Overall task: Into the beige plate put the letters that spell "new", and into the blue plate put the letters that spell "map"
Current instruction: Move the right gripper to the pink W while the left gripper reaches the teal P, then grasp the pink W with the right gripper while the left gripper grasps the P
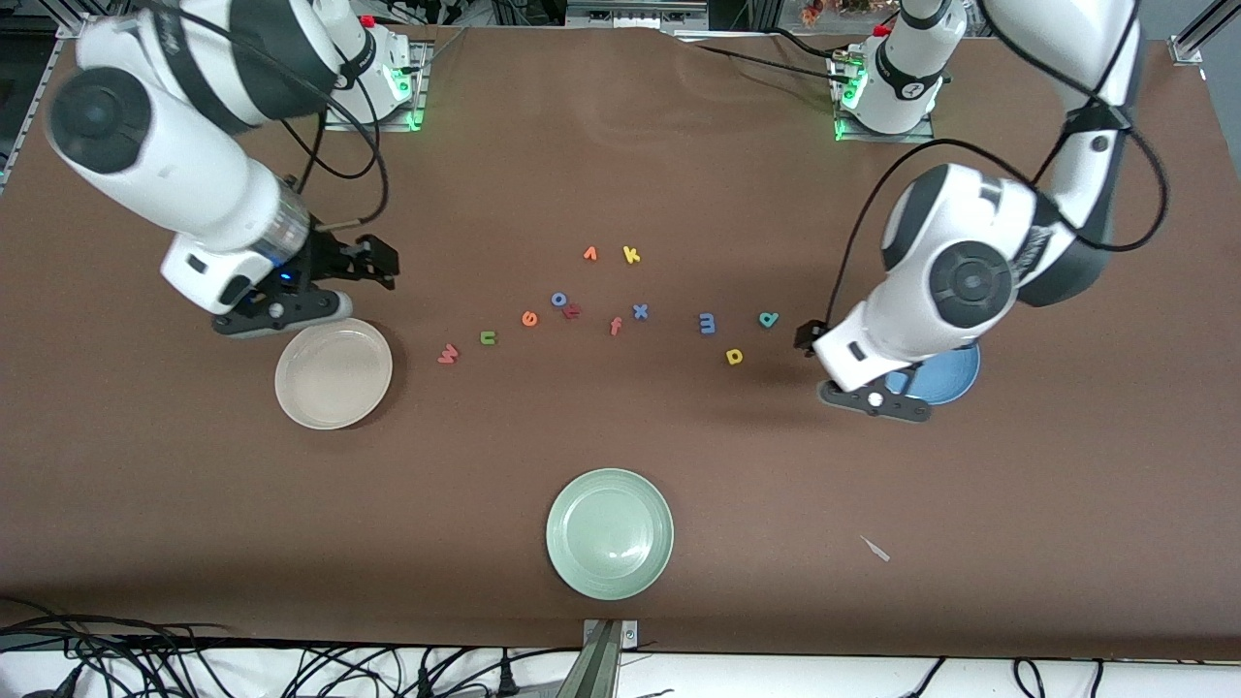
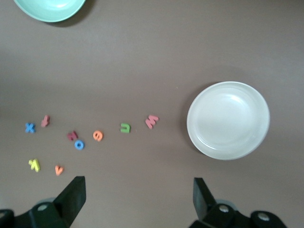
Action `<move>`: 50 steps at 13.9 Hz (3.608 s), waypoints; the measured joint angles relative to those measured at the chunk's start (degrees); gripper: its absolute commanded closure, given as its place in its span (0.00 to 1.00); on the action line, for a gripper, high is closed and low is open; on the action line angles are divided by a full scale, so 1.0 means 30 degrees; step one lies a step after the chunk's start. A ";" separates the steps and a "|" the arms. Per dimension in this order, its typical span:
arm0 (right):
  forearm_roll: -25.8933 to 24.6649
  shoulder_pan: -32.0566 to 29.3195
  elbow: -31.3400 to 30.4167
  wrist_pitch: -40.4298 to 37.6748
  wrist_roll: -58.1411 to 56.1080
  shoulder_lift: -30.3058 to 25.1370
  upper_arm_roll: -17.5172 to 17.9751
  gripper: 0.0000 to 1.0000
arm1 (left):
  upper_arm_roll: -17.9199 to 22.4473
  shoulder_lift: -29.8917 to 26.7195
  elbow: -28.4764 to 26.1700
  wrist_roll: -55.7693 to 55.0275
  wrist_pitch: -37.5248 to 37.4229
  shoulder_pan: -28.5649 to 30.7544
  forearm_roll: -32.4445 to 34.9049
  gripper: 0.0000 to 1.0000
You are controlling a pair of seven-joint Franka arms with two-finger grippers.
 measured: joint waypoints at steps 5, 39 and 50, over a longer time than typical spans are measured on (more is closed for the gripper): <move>-0.0250 0.1639 -0.1450 0.2954 0.3639 0.1949 0.0016 0.00 | -0.0265 0.0156 -0.0741 0.0929 0.0033 -0.0015 0.0000 0.00; 0.1080 0.1359 -0.7673 1.4974 0.6292 0.6013 -0.0628 0.20 | -0.2441 0.0168 -1.2155 0.1567 1.2922 -0.0133 0.1914 0.95; 0.1081 0.1515 -0.8099 1.5641 0.6322 0.6082 -0.0476 0.94 | -0.2344 -0.1068 -1.0352 0.1622 1.1382 0.0892 0.2050 1.00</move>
